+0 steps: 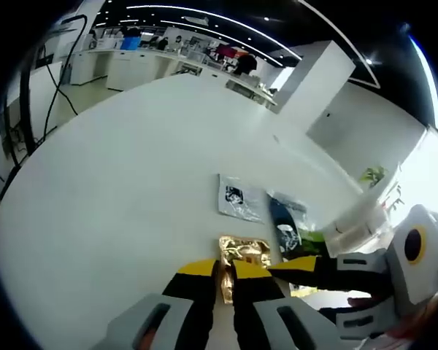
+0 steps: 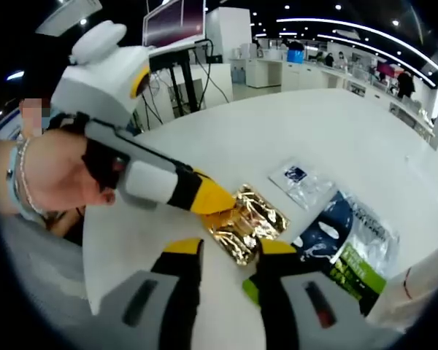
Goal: Arrange the skincare products in the storage area until every visible bottle or jar stands upright without overlapping.
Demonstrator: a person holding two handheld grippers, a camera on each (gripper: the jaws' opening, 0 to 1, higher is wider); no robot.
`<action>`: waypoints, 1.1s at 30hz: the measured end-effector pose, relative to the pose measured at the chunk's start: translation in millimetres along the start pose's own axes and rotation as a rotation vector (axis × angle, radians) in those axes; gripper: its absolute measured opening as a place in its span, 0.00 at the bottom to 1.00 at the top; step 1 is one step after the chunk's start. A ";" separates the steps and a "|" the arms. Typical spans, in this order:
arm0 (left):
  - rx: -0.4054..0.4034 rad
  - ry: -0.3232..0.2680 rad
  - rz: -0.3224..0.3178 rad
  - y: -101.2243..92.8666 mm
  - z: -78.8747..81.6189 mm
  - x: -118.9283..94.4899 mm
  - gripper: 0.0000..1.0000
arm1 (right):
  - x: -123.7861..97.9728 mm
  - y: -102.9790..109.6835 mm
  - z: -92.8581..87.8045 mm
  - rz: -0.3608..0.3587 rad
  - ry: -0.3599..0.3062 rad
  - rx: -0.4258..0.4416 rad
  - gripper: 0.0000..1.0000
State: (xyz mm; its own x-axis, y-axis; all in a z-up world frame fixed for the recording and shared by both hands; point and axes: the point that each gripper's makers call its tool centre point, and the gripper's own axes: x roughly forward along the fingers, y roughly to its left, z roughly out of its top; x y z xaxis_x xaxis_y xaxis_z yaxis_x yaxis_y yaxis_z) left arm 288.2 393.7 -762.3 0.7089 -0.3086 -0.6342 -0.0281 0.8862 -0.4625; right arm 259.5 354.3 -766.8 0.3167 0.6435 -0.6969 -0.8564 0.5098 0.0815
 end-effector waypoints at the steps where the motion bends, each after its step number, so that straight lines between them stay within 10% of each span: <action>1: 0.017 -0.007 0.002 -0.9 0.5 0.0 0.08 | 0.4 1.3 2.0 0.010 -0.005 0.007 0.30; 6: 0.077 -0.017 0.001 -4.6 2.9 0.0 0.17 | -0.8 -3.2 2.0 -0.020 -0.003 -0.024 0.30; 13: 0.258 -0.176 -0.040 -37.5 41.6 -20.3 0.22 | -35.4 -3.2 26.8 -0.010 -0.134 0.032 0.30; 23: 0.538 -0.454 -0.109 -111.8 87.7 -86.3 0.23 | -173.0 -4.9 21.4 -0.073 -0.406 0.051 0.30; 33: 0.664 -0.615 -0.150 -138.2 89.5 -169.1 0.23 | -305.7 -51.6 -39.0 -0.367 -0.528 0.058 0.30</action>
State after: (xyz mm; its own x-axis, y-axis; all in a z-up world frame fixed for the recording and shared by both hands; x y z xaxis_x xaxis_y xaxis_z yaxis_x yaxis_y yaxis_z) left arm 235.3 354.4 -535.6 0.9280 -0.3665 -0.0665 0.3704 0.9270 0.0587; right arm 190.9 109.0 -585.8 0.7559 0.6079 -0.2431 -0.6351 0.7710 -0.0468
